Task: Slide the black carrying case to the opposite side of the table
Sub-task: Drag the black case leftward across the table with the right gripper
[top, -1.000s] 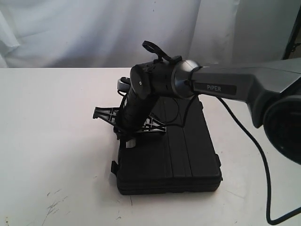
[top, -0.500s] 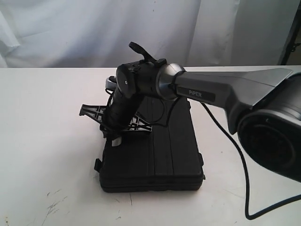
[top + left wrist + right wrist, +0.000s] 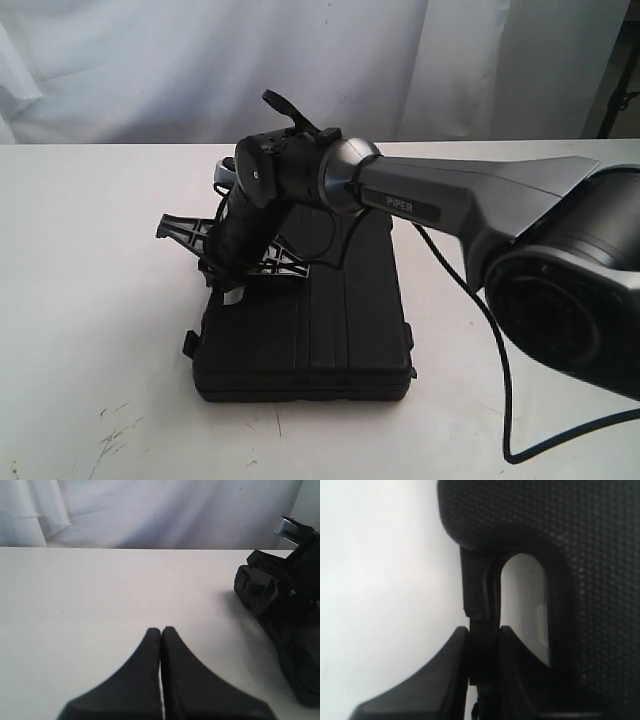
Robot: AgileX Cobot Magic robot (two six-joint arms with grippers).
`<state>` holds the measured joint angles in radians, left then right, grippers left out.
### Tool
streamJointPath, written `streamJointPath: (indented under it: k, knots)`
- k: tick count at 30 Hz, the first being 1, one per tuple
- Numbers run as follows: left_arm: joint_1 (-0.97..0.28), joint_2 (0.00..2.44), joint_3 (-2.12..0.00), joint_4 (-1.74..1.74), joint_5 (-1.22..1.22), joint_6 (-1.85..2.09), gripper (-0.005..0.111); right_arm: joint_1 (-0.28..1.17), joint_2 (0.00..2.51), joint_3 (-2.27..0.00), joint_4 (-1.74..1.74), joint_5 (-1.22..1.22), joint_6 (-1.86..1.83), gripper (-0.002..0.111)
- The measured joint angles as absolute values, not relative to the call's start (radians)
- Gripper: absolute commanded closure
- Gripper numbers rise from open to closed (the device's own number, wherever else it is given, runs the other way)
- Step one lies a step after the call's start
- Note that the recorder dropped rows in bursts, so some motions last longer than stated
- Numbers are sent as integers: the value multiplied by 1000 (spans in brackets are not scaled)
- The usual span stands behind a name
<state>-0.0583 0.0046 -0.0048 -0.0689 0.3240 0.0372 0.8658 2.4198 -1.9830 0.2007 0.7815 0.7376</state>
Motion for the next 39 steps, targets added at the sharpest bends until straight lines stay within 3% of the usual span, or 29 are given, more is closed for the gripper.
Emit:
streamJointPath:
  k: [16, 27, 39]
  knots:
    - [-58, 5, -5, -69, 324, 37, 107, 866, 2446, -2020, 199, 769, 758, 107]
    - [-58, 5, -5, -69, 324, 37, 107, 867, 2446, -2025, 199, 769, 736, 73]
    - [-58, 5, -5, -69, 324, 37, 107, 867, 2417, -2029, 156, 775, 723, 71]
